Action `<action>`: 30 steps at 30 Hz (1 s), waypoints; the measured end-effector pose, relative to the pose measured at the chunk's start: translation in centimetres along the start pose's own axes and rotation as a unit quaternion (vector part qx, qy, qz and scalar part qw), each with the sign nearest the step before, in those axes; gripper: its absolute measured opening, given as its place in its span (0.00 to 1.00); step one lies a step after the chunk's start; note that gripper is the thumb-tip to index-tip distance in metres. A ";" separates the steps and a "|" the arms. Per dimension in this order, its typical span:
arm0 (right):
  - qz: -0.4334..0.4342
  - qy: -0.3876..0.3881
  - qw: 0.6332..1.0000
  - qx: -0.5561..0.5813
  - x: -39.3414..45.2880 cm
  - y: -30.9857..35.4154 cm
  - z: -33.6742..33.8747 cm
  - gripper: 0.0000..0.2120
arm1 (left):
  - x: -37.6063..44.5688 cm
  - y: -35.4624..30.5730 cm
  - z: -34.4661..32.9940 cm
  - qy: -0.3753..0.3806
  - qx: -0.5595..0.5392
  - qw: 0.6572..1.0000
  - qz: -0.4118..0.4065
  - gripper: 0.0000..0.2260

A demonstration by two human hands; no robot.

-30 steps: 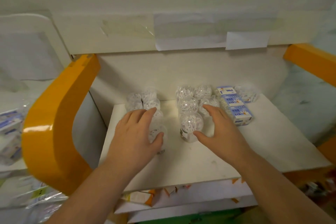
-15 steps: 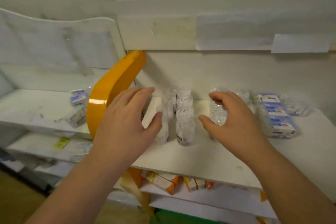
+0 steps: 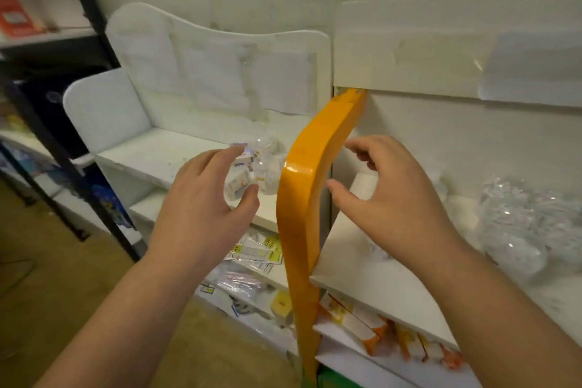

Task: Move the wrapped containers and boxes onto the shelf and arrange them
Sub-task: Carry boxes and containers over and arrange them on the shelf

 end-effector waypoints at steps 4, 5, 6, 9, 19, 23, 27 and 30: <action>0.022 0.000 1.000 -0.008 2.7 3.3 -3.1 0.25 | 2.2 5.7 -0.8 0.005 -0.013 1.000 0.022 0.25; 0.024 -0.001 1.000 -0.012 3.4 4.1 -4.0 0.25 | 3.0 7.2 -1.2 0.008 -0.016 0.999 0.027 0.25; 0.026 -0.001 0.999 -0.020 4.1 4.9 -5.0 0.25 | 3.9 8.8 -1.6 0.011 -0.018 0.999 0.030 0.25; 0.024 -0.001 0.999 -0.044 6.2 7.0 -8.3 0.24 | 6.9 13.1 -3.3 0.024 -0.024 0.999 0.026 0.25; -0.072 0.032 0.992 -0.102 11.6 7.9 -20.5 0.24 | 17.3 24.4 -12.6 0.118 -0.066 0.991 -0.019 0.27; -0.130 0.046 0.984 -0.114 12.1 6.1 -23.7 0.24 | 20.4 25.7 -17.8 0.184 -0.090 0.978 -0.032 0.28; -0.165 0.048 0.976 -0.134 11.9 4.2 -25.5 0.23 | 22.3 26.0 -22.3 0.232 -0.121 0.964 -0.038 0.30; -0.172 0.065 0.972 -0.144 11.7 3.6 -26.6 0.23 | 22.4 26.6 -24.4 0.255 -0.127 0.958 -0.036 0.30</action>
Point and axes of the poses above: each hand's wrist, its own x-axis towards the middle knuckle, its own z-axis out of the back of the hand, y = z × x, the point moved 8 cm from there along x, towards the middle knuckle
